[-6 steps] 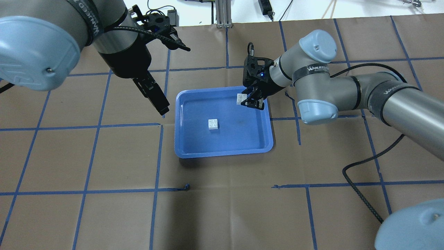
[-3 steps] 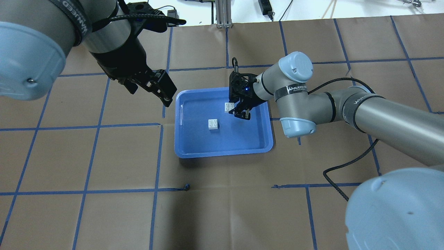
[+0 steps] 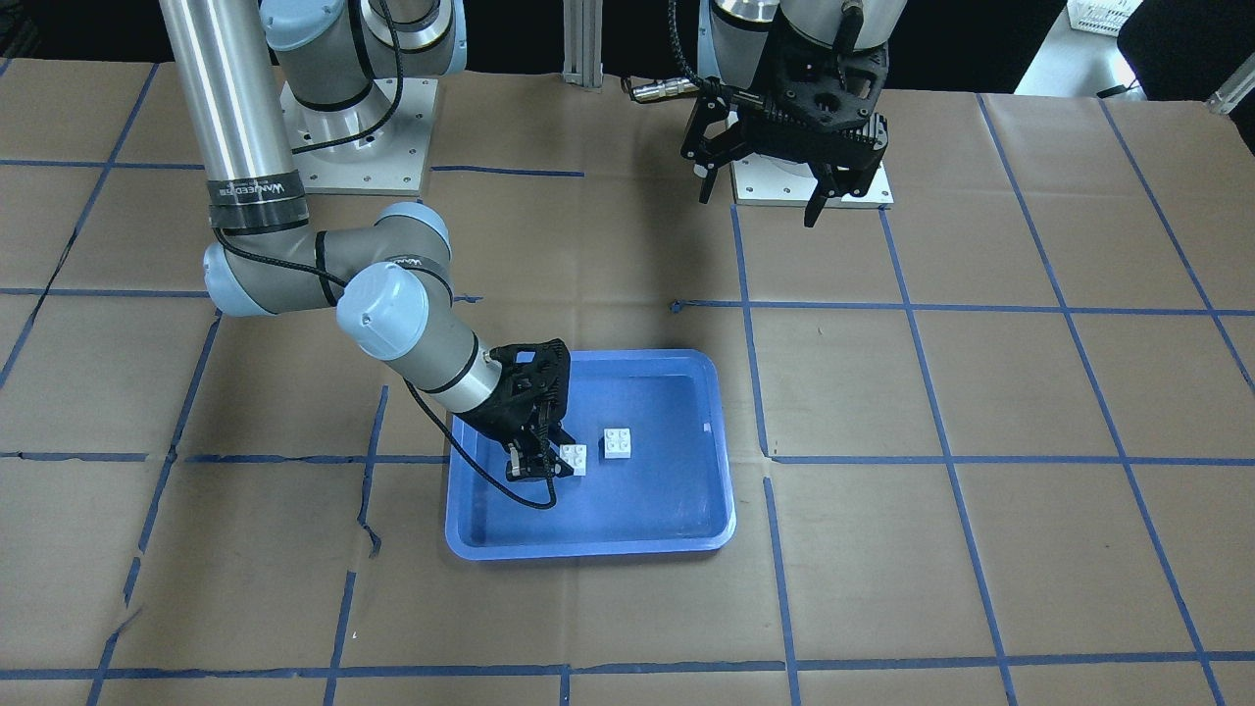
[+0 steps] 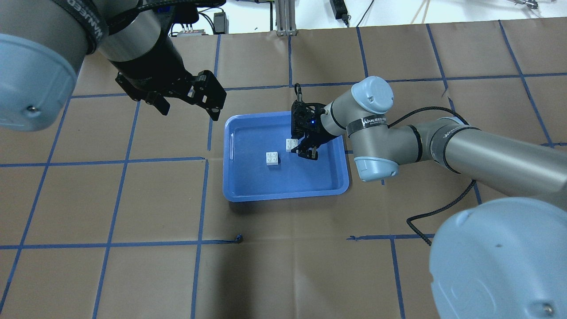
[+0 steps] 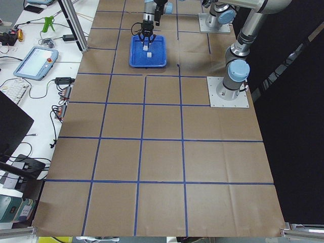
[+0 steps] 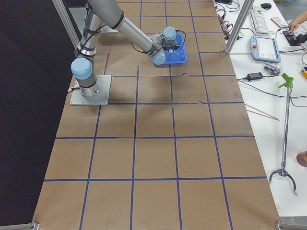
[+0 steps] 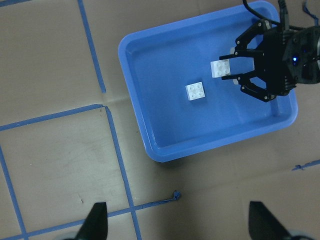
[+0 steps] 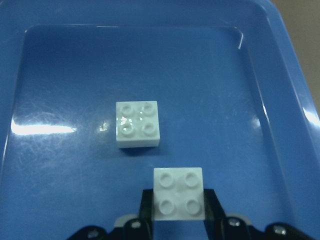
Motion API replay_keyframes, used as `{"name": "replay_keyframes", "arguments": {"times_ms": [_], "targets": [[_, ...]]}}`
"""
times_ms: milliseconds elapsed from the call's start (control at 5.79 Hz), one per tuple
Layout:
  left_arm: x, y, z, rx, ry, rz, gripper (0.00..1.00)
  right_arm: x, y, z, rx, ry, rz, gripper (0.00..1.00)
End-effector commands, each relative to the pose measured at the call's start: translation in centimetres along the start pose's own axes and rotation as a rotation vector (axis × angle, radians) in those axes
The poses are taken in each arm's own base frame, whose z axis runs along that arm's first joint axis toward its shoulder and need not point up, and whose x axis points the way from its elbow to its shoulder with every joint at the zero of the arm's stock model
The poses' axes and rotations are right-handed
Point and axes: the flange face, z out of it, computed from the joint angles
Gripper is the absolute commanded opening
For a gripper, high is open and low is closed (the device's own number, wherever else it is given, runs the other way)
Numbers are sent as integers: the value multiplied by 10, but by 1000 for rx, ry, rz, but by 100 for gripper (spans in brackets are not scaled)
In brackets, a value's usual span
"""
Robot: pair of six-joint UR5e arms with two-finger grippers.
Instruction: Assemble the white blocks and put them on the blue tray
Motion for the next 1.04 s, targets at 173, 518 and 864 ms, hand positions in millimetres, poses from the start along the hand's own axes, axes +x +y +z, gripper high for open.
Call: {"name": "replay_keyframes", "arguments": {"times_ms": [173, 518, 864], "targets": [[0, 1, 0, 2, 0, -9, 99, -9, -8, 7, -2, -15, 4, 26], [0, 1, -5, 9, -2, -12, 99, -10, -9, 8, -2, -19, 4, 26], [0, 2, -6, 12, -2, -11, 99, -11, -9, 9, -2, -22, 8, 26]]}}
